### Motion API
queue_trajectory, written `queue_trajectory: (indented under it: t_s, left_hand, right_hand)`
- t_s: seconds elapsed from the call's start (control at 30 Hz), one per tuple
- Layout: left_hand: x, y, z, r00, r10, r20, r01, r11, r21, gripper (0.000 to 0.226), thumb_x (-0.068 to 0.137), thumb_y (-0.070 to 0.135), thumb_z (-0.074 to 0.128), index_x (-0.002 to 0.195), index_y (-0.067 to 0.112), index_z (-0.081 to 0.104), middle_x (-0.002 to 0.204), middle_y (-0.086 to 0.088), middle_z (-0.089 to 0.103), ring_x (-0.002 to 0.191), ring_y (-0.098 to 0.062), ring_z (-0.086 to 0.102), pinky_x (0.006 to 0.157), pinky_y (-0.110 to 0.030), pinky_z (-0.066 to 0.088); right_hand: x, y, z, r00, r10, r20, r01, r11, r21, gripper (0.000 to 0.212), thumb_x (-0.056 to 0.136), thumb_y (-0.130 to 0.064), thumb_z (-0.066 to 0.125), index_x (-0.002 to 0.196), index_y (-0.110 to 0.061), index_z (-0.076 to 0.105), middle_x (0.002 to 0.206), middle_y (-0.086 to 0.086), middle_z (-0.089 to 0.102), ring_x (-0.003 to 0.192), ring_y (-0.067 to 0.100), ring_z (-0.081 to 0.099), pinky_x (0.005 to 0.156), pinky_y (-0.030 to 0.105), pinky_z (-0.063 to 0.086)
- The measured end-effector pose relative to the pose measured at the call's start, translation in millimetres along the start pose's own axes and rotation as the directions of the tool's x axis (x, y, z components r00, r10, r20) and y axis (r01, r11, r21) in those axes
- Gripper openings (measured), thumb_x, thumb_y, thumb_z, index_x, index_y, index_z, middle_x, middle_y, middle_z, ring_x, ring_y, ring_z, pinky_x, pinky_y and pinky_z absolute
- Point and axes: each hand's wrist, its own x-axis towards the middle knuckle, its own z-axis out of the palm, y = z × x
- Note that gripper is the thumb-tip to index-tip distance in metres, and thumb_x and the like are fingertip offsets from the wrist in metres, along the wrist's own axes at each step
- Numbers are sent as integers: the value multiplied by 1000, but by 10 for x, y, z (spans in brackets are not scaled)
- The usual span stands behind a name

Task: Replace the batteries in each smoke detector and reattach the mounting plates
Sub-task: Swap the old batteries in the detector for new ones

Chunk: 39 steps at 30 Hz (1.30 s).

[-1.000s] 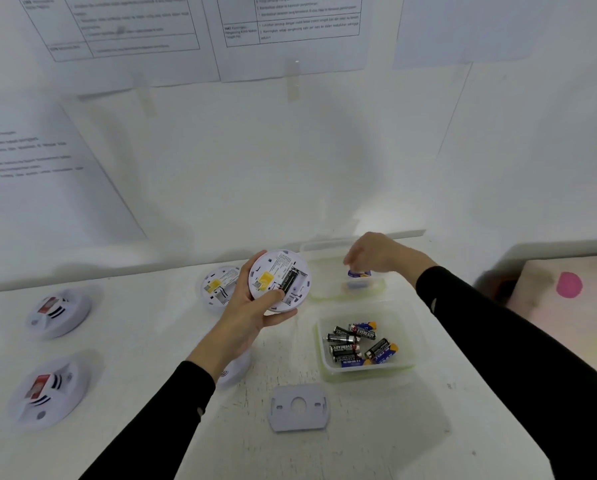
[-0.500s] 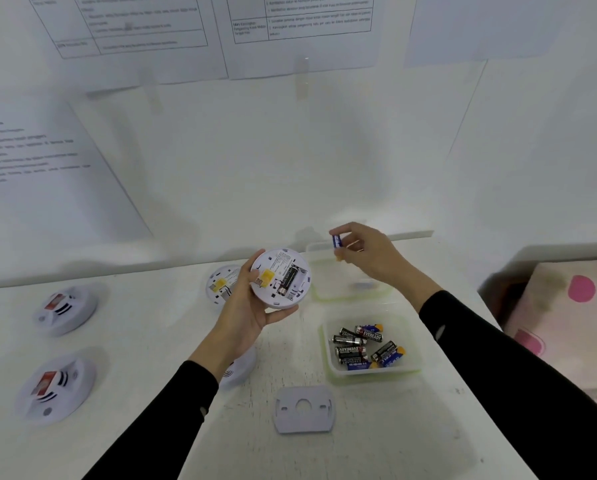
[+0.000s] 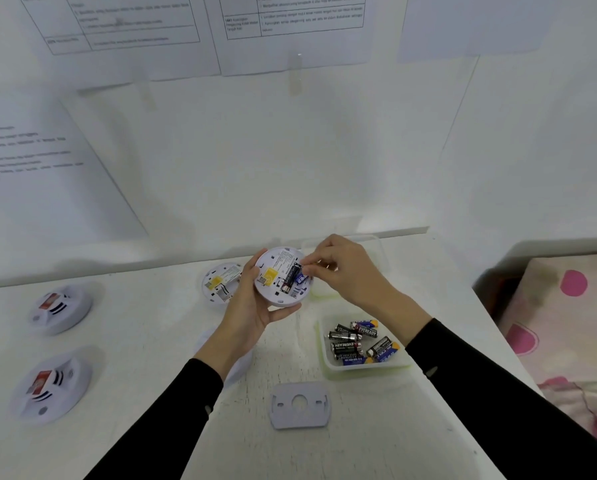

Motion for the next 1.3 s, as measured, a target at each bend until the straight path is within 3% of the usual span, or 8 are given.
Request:
queue_trajectory:
  t_s: [0.1,0.33,0.67,0.77,0.93,1.03,1.17,1.3]
  left_hand:
    - [-11,-5,50,1000,20,-20,-19,998,56,35,107,32,38,140,29,48,136,-8,61,112,-34,67,77,-47,62]
    - [-28,-51,49,994,83,-67,-78,994,83,31,106,23,42,135,32,52,133,-5,63,108,-31,70,78,-48,62]
    - [-32,-110,83,988,131,-86,-129,991,20,37,106,24,42,143,25,44,136,-13,59,114,-35,66,78,-49,61]
    - [-42,-77,125,987,140,-79,-138,990,31,36,107,24,41,142,25,45,136,-12,60,113,-35,67,78,-50,61]
    - [-68,-55,133,987,150,-63,-147,988,57,35,107,26,41,141,29,47,133,-7,62,110,-30,69,76,-46,62]
    - [-87,-29,91,990,129,-54,-129,992,-1,38,106,23,42,145,25,43,136,-10,61,115,-33,66,81,-50,61]
    - [-94,81,-65,989,138,-55,-140,990,-31,43,104,24,45,147,19,40,140,-14,58,119,-38,63,83,-55,58]
    - [-210,134,-248,985,140,-102,-143,989,-26,42,103,26,48,145,20,42,142,-15,55,119,-40,63,80,-53,60]
  right_hand:
    - [9,-5,67,1000,15,-21,-15,999,32,36,81,-11,75,117,-10,68,92,5,63,74,8,55,70,3,40]
    - [-54,38,269,973,102,-207,-69,984,164,14,78,-17,79,88,-9,74,89,2,66,73,0,56,67,7,41]
    - [-266,117,475,966,-22,-258,64,986,153,27,91,-1,53,113,-8,68,117,4,65,107,11,61,94,24,50]
    - [-332,112,468,977,-64,-204,72,997,32,38,90,0,50,126,-3,61,135,9,53,123,16,52,101,7,37]
    - [-416,146,464,993,-99,-71,90,989,-121,55,90,-28,33,138,-6,51,147,11,41,130,22,46,104,32,46]
    - [-426,115,391,995,-93,-21,91,993,-80,52,92,-16,41,144,-14,42,154,2,33,127,15,47,103,29,44]
    - [-667,-24,454,974,-145,-175,155,987,45,38,85,-1,46,120,-12,57,125,-1,52,99,1,53,86,17,44]
    - [-1148,-7,751,944,-251,216,262,965,-24,26,87,-6,48,110,-11,59,110,2,55,98,14,55,87,25,45]
